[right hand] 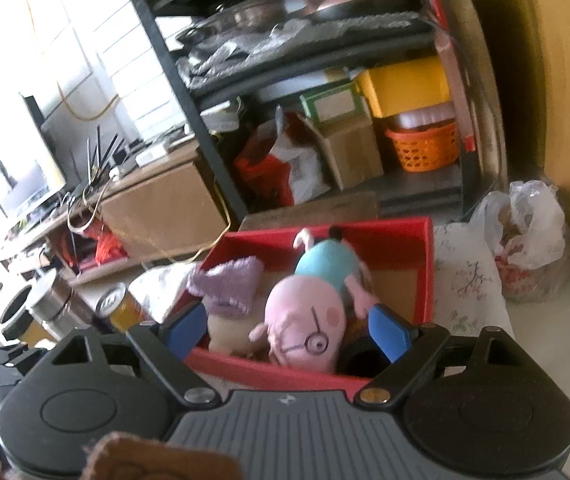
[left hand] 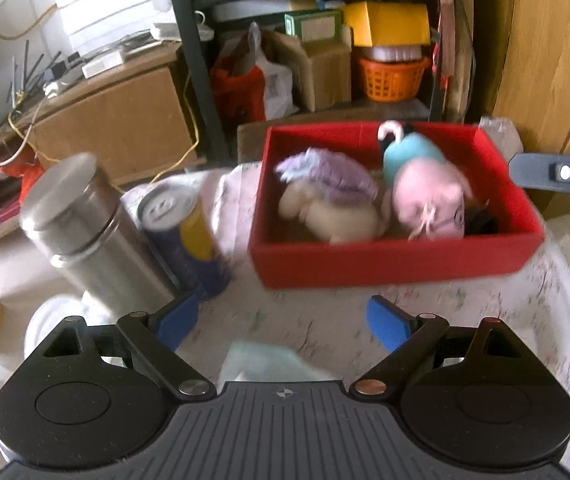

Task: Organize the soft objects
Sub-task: 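Move both tools back over the table toward the white foam sponges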

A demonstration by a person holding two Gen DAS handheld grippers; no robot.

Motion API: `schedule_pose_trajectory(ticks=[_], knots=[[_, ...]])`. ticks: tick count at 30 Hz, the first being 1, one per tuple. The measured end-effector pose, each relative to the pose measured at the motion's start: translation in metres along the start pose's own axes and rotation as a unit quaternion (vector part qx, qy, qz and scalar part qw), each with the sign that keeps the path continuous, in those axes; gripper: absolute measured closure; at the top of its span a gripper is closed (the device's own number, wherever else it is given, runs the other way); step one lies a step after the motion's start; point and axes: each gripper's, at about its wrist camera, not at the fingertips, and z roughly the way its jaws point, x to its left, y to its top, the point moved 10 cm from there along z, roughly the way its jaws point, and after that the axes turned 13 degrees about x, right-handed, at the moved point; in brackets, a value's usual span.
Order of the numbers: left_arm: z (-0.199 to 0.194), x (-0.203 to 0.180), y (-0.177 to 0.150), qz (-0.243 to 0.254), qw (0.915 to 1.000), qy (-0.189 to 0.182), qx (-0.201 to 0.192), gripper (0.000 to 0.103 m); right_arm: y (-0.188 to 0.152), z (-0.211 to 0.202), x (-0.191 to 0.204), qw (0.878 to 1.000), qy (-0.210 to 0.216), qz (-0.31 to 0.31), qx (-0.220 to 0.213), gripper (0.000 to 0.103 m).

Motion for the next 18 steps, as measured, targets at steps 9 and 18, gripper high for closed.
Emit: schedule_pose_trajectory(ticks=[9,18], knots=[[0.002,0.017,-0.037,0.01,0.9996,0.002,0.025,0.014,-0.02,-0.002,0.01,1.0,0.015,-0.004,0.018,0.041],[0.014,0.043,-0.062,0.013,0.9981,0.018,0.058,0.014,-0.041,-0.002,0.016,0.999,0.017,-0.019,0.038,0.041]])
